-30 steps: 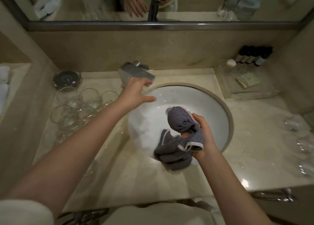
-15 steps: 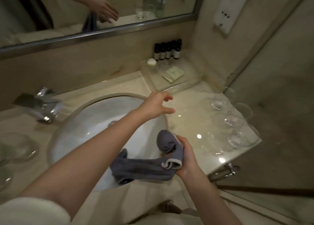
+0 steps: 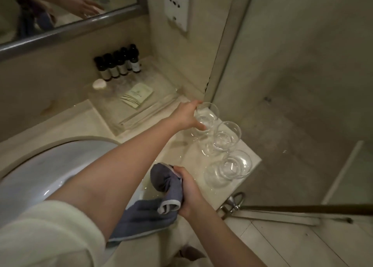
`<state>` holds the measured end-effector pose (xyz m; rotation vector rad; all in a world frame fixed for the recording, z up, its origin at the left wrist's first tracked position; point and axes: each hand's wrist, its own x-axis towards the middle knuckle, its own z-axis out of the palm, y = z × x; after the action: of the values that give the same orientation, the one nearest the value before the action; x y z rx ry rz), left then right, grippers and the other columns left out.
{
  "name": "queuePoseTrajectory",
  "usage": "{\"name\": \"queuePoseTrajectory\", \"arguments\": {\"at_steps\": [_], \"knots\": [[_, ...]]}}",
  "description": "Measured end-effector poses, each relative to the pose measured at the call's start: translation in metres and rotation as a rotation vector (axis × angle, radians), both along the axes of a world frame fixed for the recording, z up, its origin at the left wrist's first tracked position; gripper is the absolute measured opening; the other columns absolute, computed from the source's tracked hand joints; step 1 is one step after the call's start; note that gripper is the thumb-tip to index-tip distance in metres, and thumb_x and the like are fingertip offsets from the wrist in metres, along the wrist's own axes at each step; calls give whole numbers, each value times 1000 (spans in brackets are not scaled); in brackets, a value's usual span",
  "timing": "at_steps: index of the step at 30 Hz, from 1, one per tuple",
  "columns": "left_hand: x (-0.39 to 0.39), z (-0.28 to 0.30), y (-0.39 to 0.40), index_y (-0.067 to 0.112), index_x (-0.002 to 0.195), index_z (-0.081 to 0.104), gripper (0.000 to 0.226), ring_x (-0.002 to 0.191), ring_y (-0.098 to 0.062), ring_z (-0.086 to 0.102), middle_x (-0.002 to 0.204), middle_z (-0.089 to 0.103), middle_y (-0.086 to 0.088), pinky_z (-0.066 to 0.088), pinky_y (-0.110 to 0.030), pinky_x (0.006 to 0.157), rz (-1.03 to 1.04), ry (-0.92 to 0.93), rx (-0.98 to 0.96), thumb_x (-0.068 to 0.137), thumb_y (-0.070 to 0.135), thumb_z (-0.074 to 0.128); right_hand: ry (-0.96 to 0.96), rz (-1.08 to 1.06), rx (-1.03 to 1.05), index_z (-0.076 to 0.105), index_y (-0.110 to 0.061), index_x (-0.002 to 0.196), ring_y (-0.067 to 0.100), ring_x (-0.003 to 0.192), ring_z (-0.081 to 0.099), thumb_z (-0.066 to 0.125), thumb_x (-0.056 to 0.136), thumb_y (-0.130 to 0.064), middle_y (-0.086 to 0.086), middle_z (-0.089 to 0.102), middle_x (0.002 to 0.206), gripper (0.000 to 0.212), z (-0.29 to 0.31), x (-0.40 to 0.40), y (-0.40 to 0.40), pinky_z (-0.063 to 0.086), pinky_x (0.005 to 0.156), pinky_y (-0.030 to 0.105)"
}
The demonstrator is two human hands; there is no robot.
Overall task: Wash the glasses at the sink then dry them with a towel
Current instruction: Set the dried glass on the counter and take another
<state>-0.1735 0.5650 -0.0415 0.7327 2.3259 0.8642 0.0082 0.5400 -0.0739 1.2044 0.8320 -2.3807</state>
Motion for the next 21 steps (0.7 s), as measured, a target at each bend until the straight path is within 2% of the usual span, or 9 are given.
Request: {"name": "queuePoseTrajectory", "arguments": {"at_steps": [2, 4, 6, 10, 14, 17, 21], "knots": [[-3, -6, 10, 18, 149, 32, 102, 130, -26, 43, 139, 49, -10, 42, -32, 100, -13, 5, -19, 65, 25, 90, -1, -22, -4, 75, -11, 67, 15, 74, 65, 43, 98, -28, 5, 72, 74, 48, -3, -4, 6, 49, 72, 26], [-5, -12, 18, 17, 149, 30, 105, 131, -27, 41, 140, 48, -11, 41, -37, 104, -17, -1, -22, 63, 26, 91, -5, -8, -20, 76, -11, 68, 15, 73, 67, 46, 96, -29, 5, 73, 78, 45, -2, -7, 8, 50, 72, 26], [-5, -17, 23, 16, 148, 31, 105, 131, -27, 42, 139, 49, -12, 41, -38, 104, -12, -21, -7, 63, 25, 91, -8, -17, -27, 74, -9, 79, 15, 75, 67, 50, 94, -31, 6, 72, 82, 36, 0, -8, 8, 52, 72, 25], [-5, -22, 26, 14, 143, 36, 95, 123, -25, 50, 135, 51, -10, 42, -29, 93, 42, -71, 76, 64, 18, 90, -18, -47, -20, 73, -10, 82, 17, 81, 65, 52, 93, -30, 7, 70, 88, 31, -3, -10, 9, 50, 78, 27], [-6, -22, 5, 16, 139, 40, 94, 114, -20, 53, 129, 54, -11, 44, -27, 91, 137, -105, 118, 61, 20, 92, -18, -157, 51, 72, -8, 89, 20, 79, 65, 55, 91, -34, 8, 72, 84, 31, -4, -14, 13, 50, 79, 31], [-5, -9, -28, 15, 136, 43, 88, 109, -16, 52, 119, 52, -1, 38, -20, 79, 258, -98, 199, 62, 17, 91, 14, -251, 99, 70, -9, 95, 23, 79, 64, 55, 93, -36, 10, 73, 80, 30, 9, -23, 21, 49, 86, 36], [-1, 20, -91, 22, 130, 49, 81, 104, -14, 53, 113, 54, -1, 42, -18, 72, 428, -91, 324, 61, 19, 92, 161, -286, 214, 68, -12, 110, 22, 96, 66, 56, 93, -33, 9, 72, 101, 29, 31, -37, 16, 50, 90, 37]]}}
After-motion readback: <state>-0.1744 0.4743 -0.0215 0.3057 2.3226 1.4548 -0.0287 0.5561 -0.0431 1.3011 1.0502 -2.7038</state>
